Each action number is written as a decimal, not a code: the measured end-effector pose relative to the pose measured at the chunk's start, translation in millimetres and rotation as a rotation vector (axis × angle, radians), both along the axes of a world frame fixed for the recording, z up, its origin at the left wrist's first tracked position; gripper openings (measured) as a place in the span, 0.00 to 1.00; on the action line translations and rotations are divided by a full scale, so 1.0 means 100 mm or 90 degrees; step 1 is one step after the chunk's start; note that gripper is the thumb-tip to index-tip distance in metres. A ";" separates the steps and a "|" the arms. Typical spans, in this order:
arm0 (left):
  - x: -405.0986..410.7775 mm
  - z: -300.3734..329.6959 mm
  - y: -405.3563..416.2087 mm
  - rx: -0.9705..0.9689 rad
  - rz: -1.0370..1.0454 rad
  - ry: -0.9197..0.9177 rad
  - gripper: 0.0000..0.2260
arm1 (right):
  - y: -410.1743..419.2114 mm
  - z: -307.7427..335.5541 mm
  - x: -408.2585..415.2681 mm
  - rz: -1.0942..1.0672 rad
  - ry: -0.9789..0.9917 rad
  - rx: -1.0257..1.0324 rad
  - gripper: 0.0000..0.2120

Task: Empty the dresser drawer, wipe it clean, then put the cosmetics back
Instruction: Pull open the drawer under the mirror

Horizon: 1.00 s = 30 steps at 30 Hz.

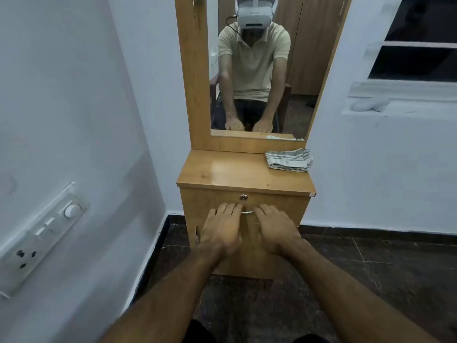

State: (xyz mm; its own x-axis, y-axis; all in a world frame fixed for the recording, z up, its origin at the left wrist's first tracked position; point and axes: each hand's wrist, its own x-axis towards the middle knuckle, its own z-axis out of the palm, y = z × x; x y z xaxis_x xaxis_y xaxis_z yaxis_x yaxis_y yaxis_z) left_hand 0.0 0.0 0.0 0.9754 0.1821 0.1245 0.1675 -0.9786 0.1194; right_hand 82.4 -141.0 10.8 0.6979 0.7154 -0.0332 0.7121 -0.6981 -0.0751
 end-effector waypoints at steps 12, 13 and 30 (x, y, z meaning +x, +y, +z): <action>0.14 -0.25 0.06 0.025 0.008 0.170 0.38 | 0.07 -0.19 0.06 -0.017 0.064 -0.086 0.37; 0.12 -0.22 0.04 0.028 0.006 0.169 0.36 | 0.07 -0.17 0.04 -0.017 0.060 -0.087 0.37; -0.90 0.47 0.06 0.037 -0.017 -0.143 0.14 | -0.29 0.56 -0.88 -0.031 -0.082 0.113 0.17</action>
State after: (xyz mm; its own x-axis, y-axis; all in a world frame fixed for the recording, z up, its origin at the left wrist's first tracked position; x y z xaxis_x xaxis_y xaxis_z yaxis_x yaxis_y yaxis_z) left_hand -89.8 5.9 47.3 0.9262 0.1430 0.3487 0.1174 -0.9887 0.0936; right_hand -5.8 -169.9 67.2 0.7221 0.6674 0.1819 0.6894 -0.7159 -0.1104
